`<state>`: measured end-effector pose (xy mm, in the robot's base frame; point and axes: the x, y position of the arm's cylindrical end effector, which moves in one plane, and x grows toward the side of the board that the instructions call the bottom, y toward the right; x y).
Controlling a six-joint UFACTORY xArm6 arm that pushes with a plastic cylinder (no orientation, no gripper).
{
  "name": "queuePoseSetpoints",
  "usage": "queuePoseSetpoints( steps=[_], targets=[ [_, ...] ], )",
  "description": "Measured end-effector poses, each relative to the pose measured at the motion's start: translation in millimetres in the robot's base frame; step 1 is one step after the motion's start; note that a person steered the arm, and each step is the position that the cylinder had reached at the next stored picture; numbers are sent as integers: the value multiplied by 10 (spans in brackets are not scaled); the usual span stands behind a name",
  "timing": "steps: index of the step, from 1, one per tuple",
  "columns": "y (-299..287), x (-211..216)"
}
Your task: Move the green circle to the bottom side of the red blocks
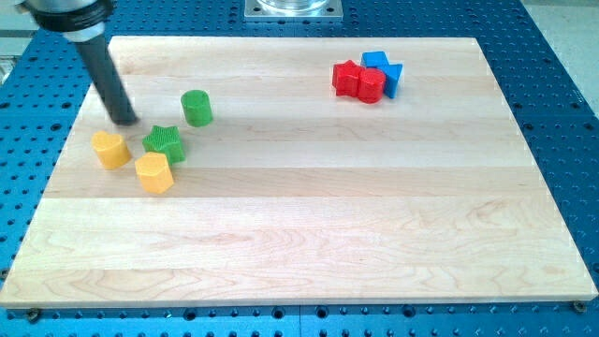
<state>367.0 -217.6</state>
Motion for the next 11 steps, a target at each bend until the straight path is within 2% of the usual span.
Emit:
queuePoseSetpoints(
  steps=[1,2,3,4,5,6,7,8,10,11],
  targets=[
    [821,29],
    [1174,228],
    [872,4],
    [1322,-7],
    [2223,260],
    [2863,389],
    [2608,390],
    [2089,258],
    [2124,53],
    [2330,25]
  ],
)
